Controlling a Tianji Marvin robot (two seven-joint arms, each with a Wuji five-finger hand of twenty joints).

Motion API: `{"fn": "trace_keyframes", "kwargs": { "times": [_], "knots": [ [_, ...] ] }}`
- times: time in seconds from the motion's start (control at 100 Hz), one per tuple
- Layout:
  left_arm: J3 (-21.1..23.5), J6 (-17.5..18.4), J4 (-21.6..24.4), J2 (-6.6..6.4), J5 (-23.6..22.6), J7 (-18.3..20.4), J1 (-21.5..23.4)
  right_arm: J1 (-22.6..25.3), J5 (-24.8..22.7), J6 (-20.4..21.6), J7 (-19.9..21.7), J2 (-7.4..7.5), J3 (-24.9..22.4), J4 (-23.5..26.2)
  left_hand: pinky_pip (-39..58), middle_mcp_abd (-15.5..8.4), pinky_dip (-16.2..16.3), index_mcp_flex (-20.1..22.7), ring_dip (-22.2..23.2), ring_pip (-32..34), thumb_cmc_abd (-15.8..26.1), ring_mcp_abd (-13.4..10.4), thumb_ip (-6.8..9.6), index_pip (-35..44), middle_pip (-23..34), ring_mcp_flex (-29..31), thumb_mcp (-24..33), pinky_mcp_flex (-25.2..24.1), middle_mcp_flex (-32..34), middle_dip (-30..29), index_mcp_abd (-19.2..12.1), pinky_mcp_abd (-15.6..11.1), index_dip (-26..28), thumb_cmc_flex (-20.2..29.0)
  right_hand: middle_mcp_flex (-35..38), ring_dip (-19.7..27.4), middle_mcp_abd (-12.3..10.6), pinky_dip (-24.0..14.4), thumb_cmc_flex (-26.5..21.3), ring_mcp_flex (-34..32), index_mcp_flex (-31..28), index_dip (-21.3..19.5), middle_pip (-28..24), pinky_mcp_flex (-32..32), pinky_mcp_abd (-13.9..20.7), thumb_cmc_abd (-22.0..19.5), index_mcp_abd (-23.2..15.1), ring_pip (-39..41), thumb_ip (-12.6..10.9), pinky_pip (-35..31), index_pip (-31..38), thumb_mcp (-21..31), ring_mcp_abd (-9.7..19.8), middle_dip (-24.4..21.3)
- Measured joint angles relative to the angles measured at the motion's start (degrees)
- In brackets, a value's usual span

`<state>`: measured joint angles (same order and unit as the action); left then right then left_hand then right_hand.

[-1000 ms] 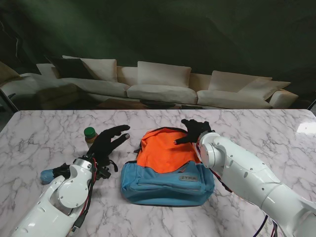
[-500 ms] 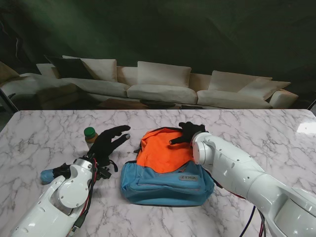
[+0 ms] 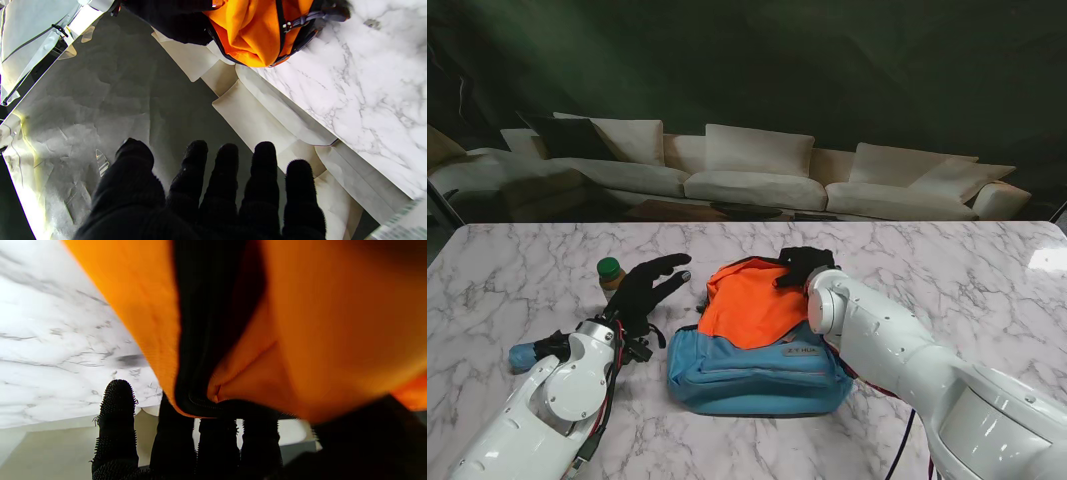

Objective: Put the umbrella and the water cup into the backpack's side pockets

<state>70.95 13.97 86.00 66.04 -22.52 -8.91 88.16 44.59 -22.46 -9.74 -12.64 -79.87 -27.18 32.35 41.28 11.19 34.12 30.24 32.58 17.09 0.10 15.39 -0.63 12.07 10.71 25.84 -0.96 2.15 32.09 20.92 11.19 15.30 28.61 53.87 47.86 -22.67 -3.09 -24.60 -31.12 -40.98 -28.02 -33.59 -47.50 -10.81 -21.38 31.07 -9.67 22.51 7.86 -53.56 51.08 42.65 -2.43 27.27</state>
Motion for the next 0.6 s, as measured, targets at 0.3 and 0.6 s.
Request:
{"fn": "trace_keyframes", "kwargs": {
  "times": [0.3,0.6],
  "knots": [
    [-0.05,0.0,-0.07,0.0,-0.02,-0.01,-0.05,1.54,2.27,1.9,-3.56,-2.12,-3.1,-1.73,0.0,0.0,0.0,0.0,0.0,0.0,0.0,0.0,0.0,0.0,0.0,0.0,0.0,0.0,0.0,0.0,0.0,0.01,0.0,0.0,9.7,-8.18,0.98,-1.89,-6.62,-12.09,-9.83,1.64,-3.32,-4.07,0.04,1.33,-8.17,19.43,6.18,-6.69,8.41,6.29,2.41,6.52],
    [-0.06,0.05,-0.15,0.0,-0.11,-0.02,-0.08,9.96,-4.87,1.94,-3.15,5.26,-12.34,17.45,0.0,0.0,0.0,0.0,0.0,0.0,0.0,0.0,0.0,0.0,0.0,0.0,0.0,0.0,0.0,0.0,0.0,0.01,0.0,0.0,9.7,-9.38,2.28,-2.57,-7.98,-12.09,-9.83,-2.71,-8.11,-5.84,1.34,1.33,-8.17,23.68,6.68,-8.99,8.38,6.75,2.06,9.95]
  ]
}}
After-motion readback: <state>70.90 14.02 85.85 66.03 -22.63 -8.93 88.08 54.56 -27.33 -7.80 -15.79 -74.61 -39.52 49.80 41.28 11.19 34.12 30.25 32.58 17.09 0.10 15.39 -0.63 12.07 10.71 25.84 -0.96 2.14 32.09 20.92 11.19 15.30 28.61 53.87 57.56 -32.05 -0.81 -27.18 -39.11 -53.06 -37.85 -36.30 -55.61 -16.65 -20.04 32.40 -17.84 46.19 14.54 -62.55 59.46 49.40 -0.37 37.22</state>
